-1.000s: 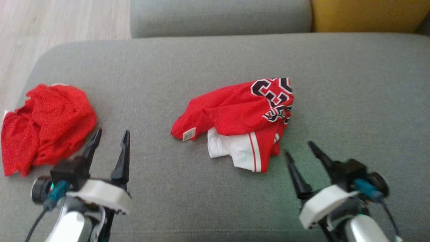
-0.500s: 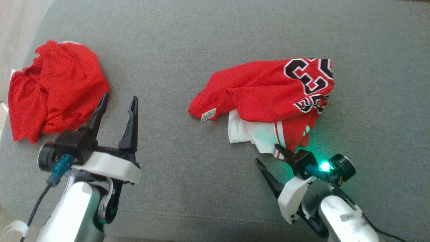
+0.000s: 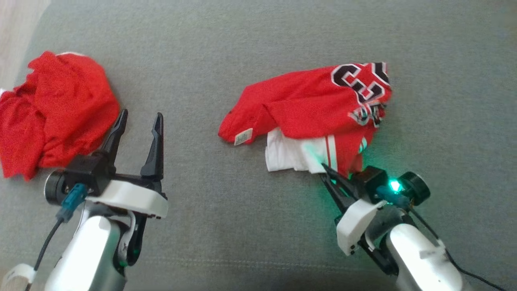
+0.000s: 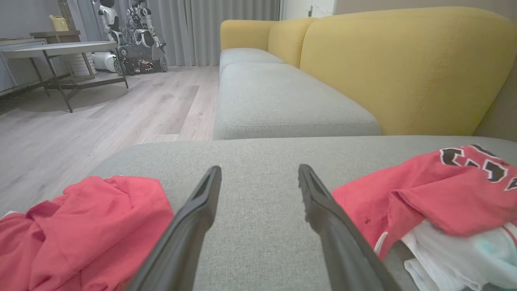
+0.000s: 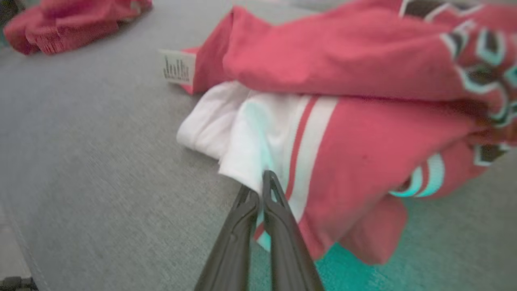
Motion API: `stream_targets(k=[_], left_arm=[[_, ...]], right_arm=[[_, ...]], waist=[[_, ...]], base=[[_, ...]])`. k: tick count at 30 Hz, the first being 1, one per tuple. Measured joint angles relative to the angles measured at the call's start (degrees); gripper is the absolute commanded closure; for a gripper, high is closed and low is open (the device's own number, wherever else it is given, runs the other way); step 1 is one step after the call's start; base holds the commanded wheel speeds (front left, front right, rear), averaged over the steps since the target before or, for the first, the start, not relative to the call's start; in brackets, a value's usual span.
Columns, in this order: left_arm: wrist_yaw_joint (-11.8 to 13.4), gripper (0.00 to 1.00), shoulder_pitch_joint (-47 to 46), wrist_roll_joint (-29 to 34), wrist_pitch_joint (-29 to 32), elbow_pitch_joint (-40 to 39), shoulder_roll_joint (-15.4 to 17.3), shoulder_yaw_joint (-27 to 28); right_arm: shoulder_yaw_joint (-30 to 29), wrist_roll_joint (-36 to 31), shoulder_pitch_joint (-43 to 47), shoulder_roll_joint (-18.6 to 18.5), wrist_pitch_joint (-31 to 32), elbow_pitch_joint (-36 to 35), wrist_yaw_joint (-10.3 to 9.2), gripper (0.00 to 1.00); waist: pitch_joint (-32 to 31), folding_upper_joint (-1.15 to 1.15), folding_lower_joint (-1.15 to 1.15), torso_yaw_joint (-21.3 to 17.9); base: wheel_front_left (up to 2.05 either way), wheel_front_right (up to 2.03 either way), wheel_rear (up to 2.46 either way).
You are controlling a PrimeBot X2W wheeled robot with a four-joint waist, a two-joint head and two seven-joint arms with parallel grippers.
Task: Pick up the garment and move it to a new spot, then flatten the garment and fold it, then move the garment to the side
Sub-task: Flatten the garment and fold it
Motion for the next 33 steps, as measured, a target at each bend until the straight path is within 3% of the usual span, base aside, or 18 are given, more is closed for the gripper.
stream_targets(k=[9, 15, 19, 24, 31, 32, 33], left_arm=[[0.1, 0.00, 0.3, 0.0, -0.4, 0.0, 0.1, 0.3], [0.2, 0.00, 0.5, 0.0, -0.4, -0.4, 0.2, 0.2], [0.4, 0.00, 0.4, 0.0, -0.4, -0.7, 0.3, 0.1], [0.4, 0.00, 0.3, 0.0, -0.4, -1.0, 0.3, 0.0], [0.4, 0.00, -0.9, 0.0, -0.4, -1.0, 0.3, 0.0], [0.4, 0.00, -1.2, 0.0, -0.4, -1.0, 0.3, 0.0], [0.4, 0.00, -1.4, 0.0, -0.4, -1.0, 0.2, 0.0]], right_arm=[[-9.9, 0.7, 3.5, -0.9, 1.2, -18.2, 0.00, 1.00], [-20.4, 0.5, 5.3, -0.2, 2.8, -23.6, 0.00, 1.00], [-27.7, 0.7, 5.2, -0.2, 3.8, -22.7, 0.00, 1.00], [-33.9, 2.2, 4.4, -0.9, 4.6, -16.5, 0.00, 1.00], [-34.9, 4.4, -1.0, -3.7, 3.9, -5.1, 0.00, 1.00], [-34.4, 4.3, -1.9, -4.2, 3.9, -3.4, 0.00, 0.72], [-34.3, 4.6, -2.6, -4.3, 3.9, -2.1, 0.00, 0.23]], waist=[[-2.4, 0.00, 0.00, -3.2], [-2.6, 0.00, 0.00, -4.2], [-1.8, 0.00, 0.00, -4.2], [-0.3, 0.00, 0.00, -3.7], [2.2, 0.00, 0.00, -3.3], [2.5, 0.00, 0.00, -3.3], [2.6, 0.00, 0.00, -3.3]], base=[[0.00, 0.00, 0.00], [0.00, 0.00, 0.00], [0.00, 0.00, 0.00], [0.00, 0.00, 0.00], [0.00, 0.00, 0.00], [0.00, 0.00, 0.00], [0.00, 0.00, 0.00]])
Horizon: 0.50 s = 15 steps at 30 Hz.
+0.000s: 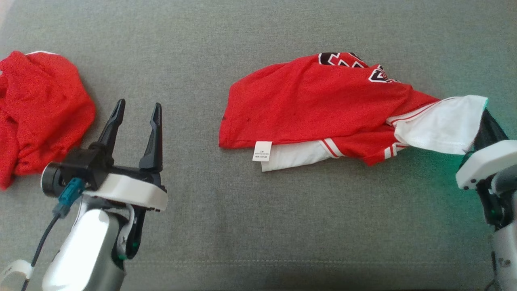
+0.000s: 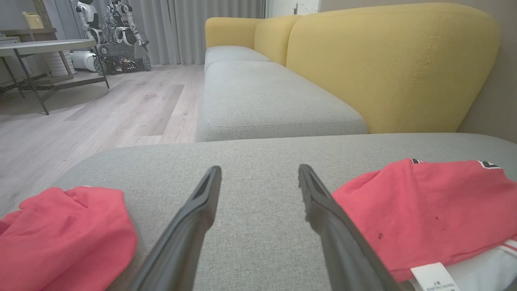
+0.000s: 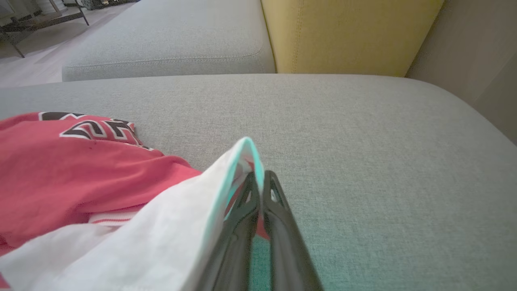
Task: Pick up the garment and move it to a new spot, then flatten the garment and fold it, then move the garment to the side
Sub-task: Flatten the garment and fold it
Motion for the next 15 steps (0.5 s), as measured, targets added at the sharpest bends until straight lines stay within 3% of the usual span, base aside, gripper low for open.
stream_targets(k=[1, 8, 15], left_arm=[[0.0, 0.00, 0.0, 0.0, 0.0, 0.0, 0.0, 0.0], [0.2, 0.00, 0.0, 0.0, 0.0, 0.1, 0.0, -0.1], [0.7, 0.00, 1.6, 0.0, 0.0, 0.1, 0.4, -0.1]], right_arm=[[0.3, 0.5, -0.6, -0.1, -0.2, 1.2, 0.00, 0.00], [1.5, 2.1, -0.7, -0.3, -3.0, 2.9, 0.00, 0.00], [1.2, 2.7, 4.9, 1.0, -3.4, -6.0, 0.00, 0.00]], waist=[[0.1, 0.00, 0.00, -0.1], [-1.3, 0.00, 0.00, -1.1], [-4.4, 0.00, 0.00, -2.7]], base=[[0.00, 0.00, 0.00], [0.00, 0.00, 0.00], [0.00, 0.00, 0.00]])
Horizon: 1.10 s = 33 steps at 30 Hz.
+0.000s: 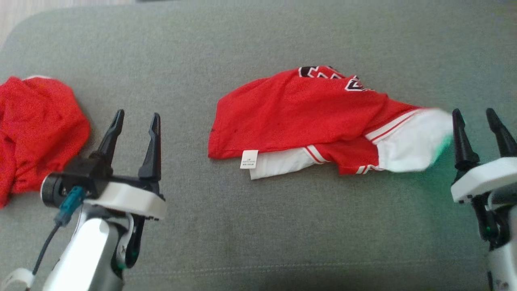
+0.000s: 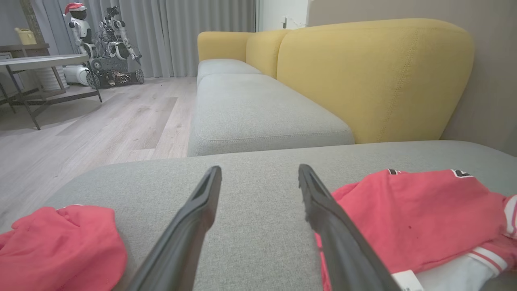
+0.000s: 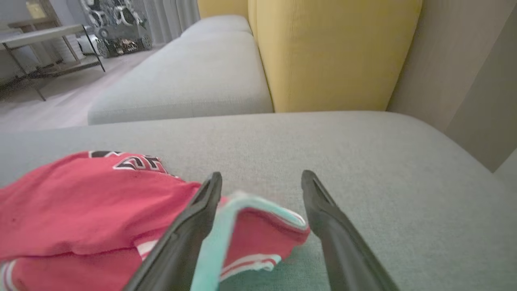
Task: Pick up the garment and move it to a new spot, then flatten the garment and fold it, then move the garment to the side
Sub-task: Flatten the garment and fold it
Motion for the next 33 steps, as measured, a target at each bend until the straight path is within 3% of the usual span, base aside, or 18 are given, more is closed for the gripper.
stream_targets(k=[5, 14, 19, 33], left_arm=[[0.2, 0.00, 2.3, 0.0, 0.1, -0.2, 0.6, -0.1], [0.9, 0.00, 5.8, -0.1, 0.9, -1.3, 1.2, -0.7], [1.3, 0.00, 7.8, -0.1, 1.8, -2.4, 2.1, -1.1], [1.6, 0.00, 7.5, -0.2, 3.0, -3.4, 2.4, -2.2]], right_arm=[[-0.3, -0.8, 3.0, 2.6, 0.2, -8.1, 0.00, 0.00], [1.3, -4.0, 8.6, 6.5, 1.7, -16.5, 0.00, 0.00], [2.4, -4.2, 12.5, 7.7, 2.6, -18.0, 0.00, 0.00], [2.7, -4.2, 12.4, 8.3, 3.2, -18.7, 0.00, 0.00]], waist=[[-2.4, 0.00, 0.00, -0.9], [-6.3, 0.00, 0.00, -1.2], [-7.6, 0.00, 0.00, -1.4], [-6.7, 0.00, 0.00, -0.9]], base=[[0.00, 0.00, 0.00], [0.00, 0.00, 0.00], [0.00, 0.00, 0.00], [0.00, 0.00, 0.00]])
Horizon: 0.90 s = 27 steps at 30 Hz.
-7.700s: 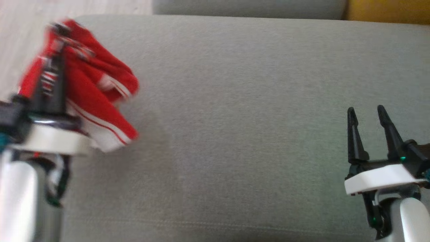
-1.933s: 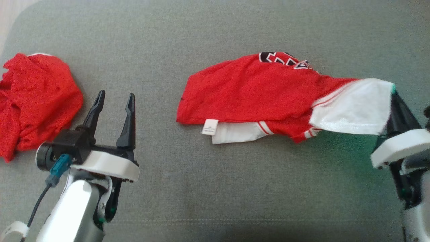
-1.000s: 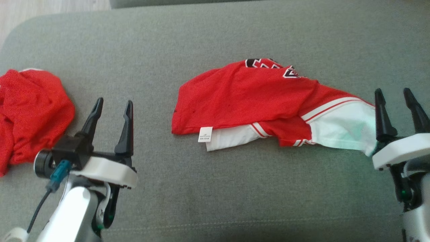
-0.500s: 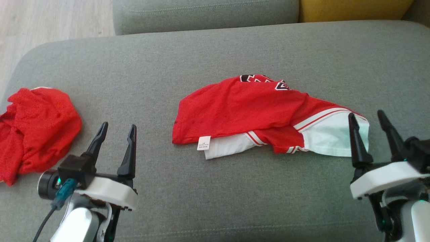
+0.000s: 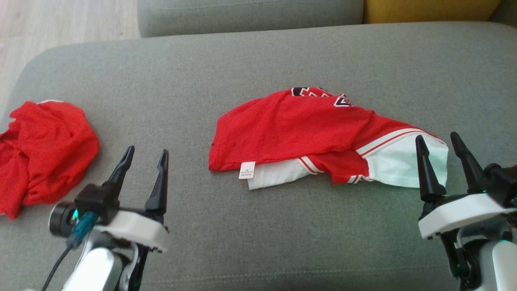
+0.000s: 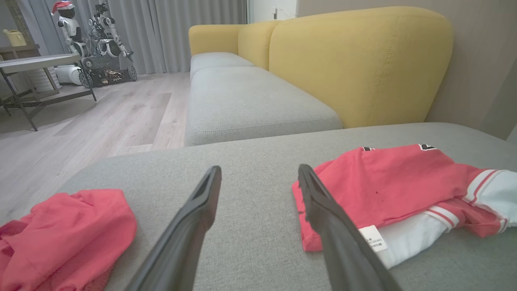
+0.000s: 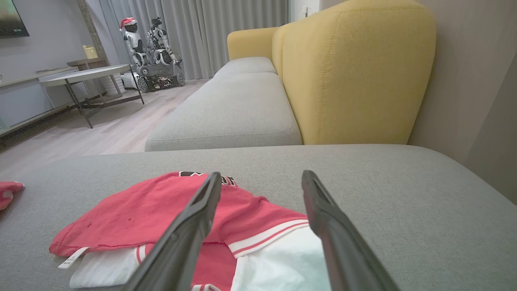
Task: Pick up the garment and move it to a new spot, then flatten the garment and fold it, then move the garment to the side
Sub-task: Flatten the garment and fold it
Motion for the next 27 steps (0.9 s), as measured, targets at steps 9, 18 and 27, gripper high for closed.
stream_targets(k=[9, 18, 27], left_arm=[[-5.3, 0.00, -11.7, -2.1, 3.8, 8.7, -4.7, -4.5], [-9.9, 0.00, -16.8, -6.9, 7.8, 29.7, -9.3, -5.9], [-12.7, 1.00, -19.7, -8.0, 6.9, 37.0, -10.4, -6.6]], right_arm=[[1.1, 0.1, -0.8, 0.1, 0.0, -0.4, 0.00, 0.00], [2.4, 1.1, -3.5, 0.2, -0.5, 1.0, 0.00, 0.00], [0.4, 1.2, -3.6, 0.2, -0.6, 2.8, 0.00, 0.00]], waist=[[4.1, 0.00, 0.00, -1.0], [7.9, 0.00, 0.00, -4.3], [8.0, 0.00, 0.00, -6.2]], base=[[0.00, 0.00, 0.00], [0.00, 0.00, 0.00], [0.00, 0.00, 0.00]])
